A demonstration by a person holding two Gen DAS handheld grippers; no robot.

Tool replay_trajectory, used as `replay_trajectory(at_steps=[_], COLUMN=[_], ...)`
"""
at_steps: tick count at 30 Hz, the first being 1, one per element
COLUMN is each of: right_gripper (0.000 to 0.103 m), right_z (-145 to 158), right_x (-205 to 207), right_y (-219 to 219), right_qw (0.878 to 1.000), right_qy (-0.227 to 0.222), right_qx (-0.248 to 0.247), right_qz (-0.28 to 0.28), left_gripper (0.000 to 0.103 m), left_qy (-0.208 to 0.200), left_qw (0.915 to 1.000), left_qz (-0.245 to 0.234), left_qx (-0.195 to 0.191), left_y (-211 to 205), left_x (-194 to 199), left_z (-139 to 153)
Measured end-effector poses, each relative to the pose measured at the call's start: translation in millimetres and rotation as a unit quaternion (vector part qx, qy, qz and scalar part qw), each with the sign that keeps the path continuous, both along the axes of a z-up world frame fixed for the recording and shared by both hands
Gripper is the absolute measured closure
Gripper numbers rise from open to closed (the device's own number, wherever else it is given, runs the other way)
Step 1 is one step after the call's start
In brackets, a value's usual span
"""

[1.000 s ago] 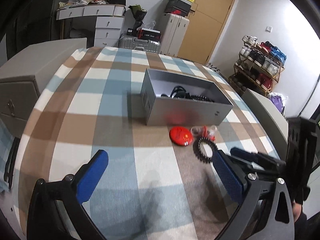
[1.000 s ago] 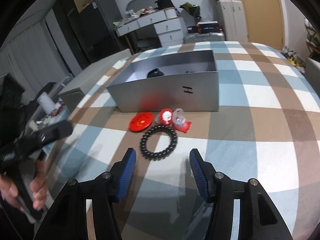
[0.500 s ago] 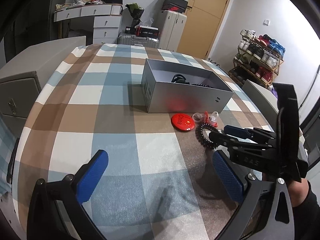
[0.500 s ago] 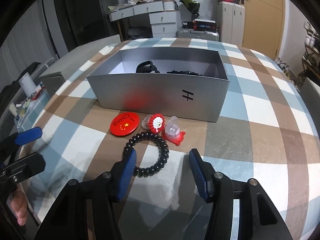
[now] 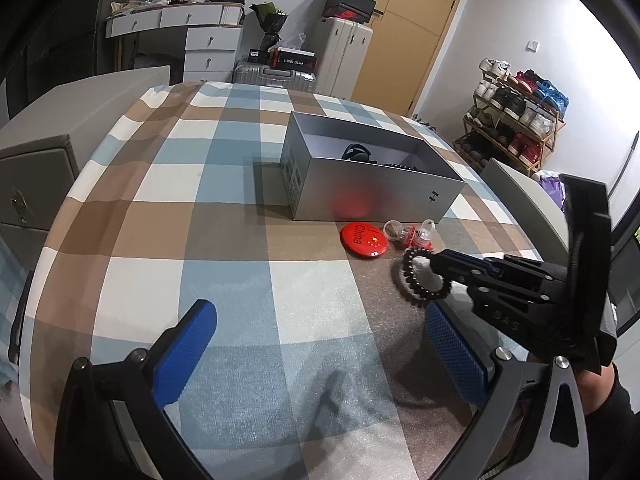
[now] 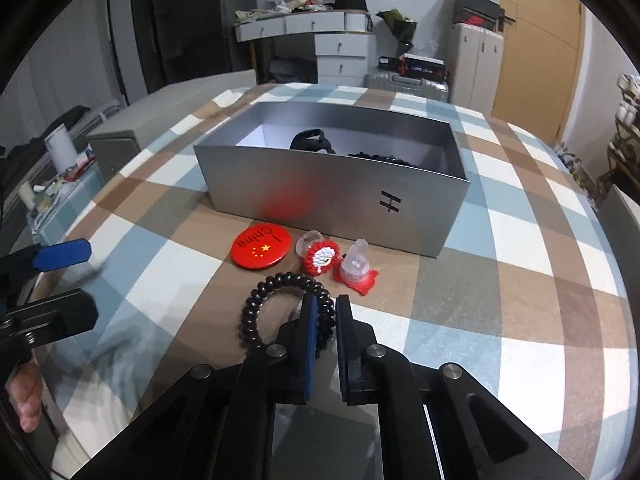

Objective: Organize jewelry
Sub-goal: 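Grasp the red China badge with the left gripper while the right gripper holds the bracelet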

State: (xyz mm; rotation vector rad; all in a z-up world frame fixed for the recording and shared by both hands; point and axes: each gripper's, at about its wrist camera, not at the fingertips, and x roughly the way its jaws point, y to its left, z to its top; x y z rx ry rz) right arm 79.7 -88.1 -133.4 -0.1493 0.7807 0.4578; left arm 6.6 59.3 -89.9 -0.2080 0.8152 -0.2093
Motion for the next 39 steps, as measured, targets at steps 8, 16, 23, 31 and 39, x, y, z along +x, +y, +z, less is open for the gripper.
replay_trajectory(at_steps=[8, 16, 23, 31, 39], right_gripper=[0.095, 0.095, 0.095, 0.094, 0.094], right_z=[5.1, 10.6, 12.1, 12.0, 13.3], right_x=[0.7, -6.3, -4.7, -0.6, -0.4], right_y=[-45.5, -74.7, -87.8, -99.8, -97.6], right_qw=[0.995, 0.990, 0.985, 0.983, 0.978], right_qy=[0.018, 0.008, 0.010, 0.008, 0.019], right_qx=[0.092, 0.130, 0.168, 0.176, 0.200], right_qz=[-0.035, -0.048, -0.049, -0.058, -0.048], left_gripper=[0.002, 0.002, 0.002, 0.002, 0.022], left_qy=[0.017, 0.045, 0.059, 0.063, 0.061], left_qw=[0.9998, 0.9985, 0.9971, 0.9944, 0.9908], left_qz=[-0.007, -0.026, -0.037, -0.071, -0.102], left_qx=[-0.006, 0.015, 0.030, 0.047, 0.064], left_y=[-3.8, -19.2, -28.8, -45.7, -51.0], left_x=[14.6, 38.8, 55.4, 73.9, 82.9], left_z=[0.2, -8.3, -13.4, -17.8, -17.3])
